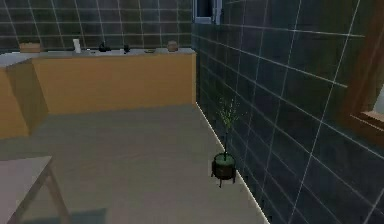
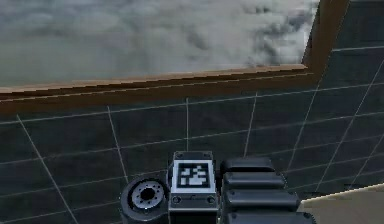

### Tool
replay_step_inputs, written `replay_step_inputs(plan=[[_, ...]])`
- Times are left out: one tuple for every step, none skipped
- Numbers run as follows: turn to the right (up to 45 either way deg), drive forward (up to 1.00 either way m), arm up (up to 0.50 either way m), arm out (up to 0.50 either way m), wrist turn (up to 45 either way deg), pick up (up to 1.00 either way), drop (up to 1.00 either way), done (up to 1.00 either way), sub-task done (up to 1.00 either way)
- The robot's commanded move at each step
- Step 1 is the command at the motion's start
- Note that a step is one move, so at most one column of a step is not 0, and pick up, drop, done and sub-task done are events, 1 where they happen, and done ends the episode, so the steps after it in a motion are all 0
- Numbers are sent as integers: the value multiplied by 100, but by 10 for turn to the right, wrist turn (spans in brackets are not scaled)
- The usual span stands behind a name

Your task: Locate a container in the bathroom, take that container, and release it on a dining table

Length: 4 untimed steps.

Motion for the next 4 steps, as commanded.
replay_step_inputs(plan=[[-150,0,0,0,0,0,0,0,0],[0,100,0,0,0,0,0,0,0],[-30,0,0,0,0,0,0,0,0],[0,35,0,0,0,0,0,0,0]])
